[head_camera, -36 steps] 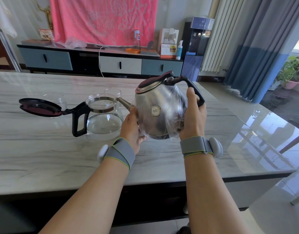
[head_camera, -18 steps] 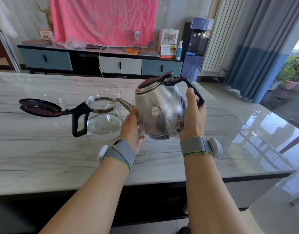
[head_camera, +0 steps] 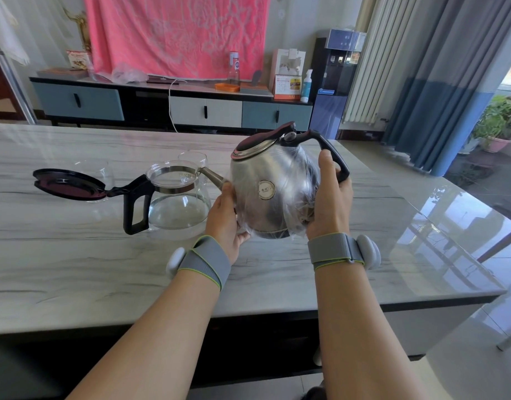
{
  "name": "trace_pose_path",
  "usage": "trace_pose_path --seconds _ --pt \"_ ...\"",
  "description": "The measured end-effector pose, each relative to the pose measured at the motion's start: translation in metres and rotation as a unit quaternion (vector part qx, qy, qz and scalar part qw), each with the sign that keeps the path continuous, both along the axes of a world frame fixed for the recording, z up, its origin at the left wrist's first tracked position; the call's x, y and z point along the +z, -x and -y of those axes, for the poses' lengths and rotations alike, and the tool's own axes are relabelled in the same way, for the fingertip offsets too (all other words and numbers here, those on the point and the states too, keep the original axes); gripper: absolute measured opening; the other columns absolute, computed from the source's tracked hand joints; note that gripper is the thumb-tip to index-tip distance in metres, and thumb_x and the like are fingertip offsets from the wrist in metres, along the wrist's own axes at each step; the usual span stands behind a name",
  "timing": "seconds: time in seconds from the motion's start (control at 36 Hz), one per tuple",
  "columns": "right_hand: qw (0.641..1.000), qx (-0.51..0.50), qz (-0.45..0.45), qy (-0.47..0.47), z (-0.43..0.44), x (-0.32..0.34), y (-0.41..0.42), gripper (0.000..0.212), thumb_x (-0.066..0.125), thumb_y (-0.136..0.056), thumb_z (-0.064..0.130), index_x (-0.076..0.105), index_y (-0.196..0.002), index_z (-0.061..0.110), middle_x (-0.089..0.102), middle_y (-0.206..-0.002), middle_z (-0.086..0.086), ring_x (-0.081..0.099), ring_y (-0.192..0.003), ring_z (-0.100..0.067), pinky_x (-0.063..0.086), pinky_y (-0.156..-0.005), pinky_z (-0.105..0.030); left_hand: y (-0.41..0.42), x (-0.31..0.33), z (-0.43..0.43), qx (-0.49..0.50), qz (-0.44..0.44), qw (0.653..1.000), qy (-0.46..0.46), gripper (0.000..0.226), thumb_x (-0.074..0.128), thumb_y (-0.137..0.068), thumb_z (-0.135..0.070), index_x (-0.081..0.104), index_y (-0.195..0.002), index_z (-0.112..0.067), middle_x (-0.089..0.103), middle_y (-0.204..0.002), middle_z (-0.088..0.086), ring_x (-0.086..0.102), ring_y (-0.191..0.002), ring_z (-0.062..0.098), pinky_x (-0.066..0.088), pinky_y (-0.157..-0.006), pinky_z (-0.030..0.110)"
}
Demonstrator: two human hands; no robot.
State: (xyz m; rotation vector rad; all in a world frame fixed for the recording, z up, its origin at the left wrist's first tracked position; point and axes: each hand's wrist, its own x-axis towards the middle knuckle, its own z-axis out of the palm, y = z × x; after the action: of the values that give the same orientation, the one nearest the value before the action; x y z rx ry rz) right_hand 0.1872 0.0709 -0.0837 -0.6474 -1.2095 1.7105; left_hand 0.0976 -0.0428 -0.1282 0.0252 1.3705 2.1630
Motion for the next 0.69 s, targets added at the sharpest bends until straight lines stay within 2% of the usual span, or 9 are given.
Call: trace_pose_path --seconds 0.17,0.39,0.53,0.64,0.69 --pt "1.000 0.000 0.003 0.000 0.0054 0.0027 -0.0004 0.031 0.073 -0.079 0.058 0.064 -0.094 0.033 0.067 -0.107 0.006 0.067 -0.113 -0.023 0.053 -0.109 -0.052 -0.0001 0.0006 -0.0004 0.000 0.001 1.000 -0.003 0.032 0.047 -0.100 -0.059 0.064 -0.105 -0.032 0.070 -0.110 -0.002 0.067 -0.103 0.022 0.051 -0.101 0.054" --pt "1.000 -0.001 -0.006 0.003 0.0011 -0.0012 0.0008 0.023 0.073 -0.087 0.054 0.064 -0.094 0.034 0.067 -0.107 0.006 0.067 -0.112 -0.022 0.053 -0.110 -0.052 -0.0019 0.0023 0.0003 -0.001 0.005 1.000 -0.007 0.029 0.046 -0.101 -0.057 0.064 -0.102 -0.034 0.071 -0.108 -0.004 0.067 -0.100 0.020 0.054 -0.095 0.049" --pt "1.000 0.002 -0.009 0.004 -0.0016 -0.0025 0.0013 0.018 0.073 -0.094 0.049 0.062 -0.093 0.035 0.065 -0.104 0.007 0.063 -0.102 -0.016 0.052 -0.111 -0.052 -0.0025 0.0034 0.0010 0.000 0.013 1.000 -0.009 0.029 0.047 -0.100 -0.058 0.063 -0.106 -0.035 0.070 -0.114 -0.004 0.066 -0.104 0.020 0.054 -0.094 0.049" --pt "1.000 0.000 -0.007 0.005 0.0010 -0.0007 0.0015 0.024 0.074 -0.087 0.054 0.063 -0.094 0.034 0.067 -0.107 0.006 0.067 -0.116 -0.026 0.052 -0.111 -0.052 -0.0028 0.0038 0.0012 0.002 0.014 1.000 -0.009 0.030 0.048 -0.099 -0.059 0.064 -0.107 -0.034 0.069 -0.113 -0.003 0.066 -0.104 0.022 0.055 -0.090 0.048" --pt "1.000 0.001 -0.006 0.005 0.0012 -0.0004 0.0016 0.026 0.073 -0.083 0.056 0.063 -0.094 0.035 0.067 -0.107 0.006 0.067 -0.116 -0.025 0.052 -0.110 -0.052 -0.0028 0.0033 0.0013 0.003 0.015 1.000 -0.011 0.031 0.048 -0.099 -0.059 0.064 -0.106 -0.033 0.069 -0.114 -0.002 0.066 -0.104 0.023 0.056 -0.091 0.049"
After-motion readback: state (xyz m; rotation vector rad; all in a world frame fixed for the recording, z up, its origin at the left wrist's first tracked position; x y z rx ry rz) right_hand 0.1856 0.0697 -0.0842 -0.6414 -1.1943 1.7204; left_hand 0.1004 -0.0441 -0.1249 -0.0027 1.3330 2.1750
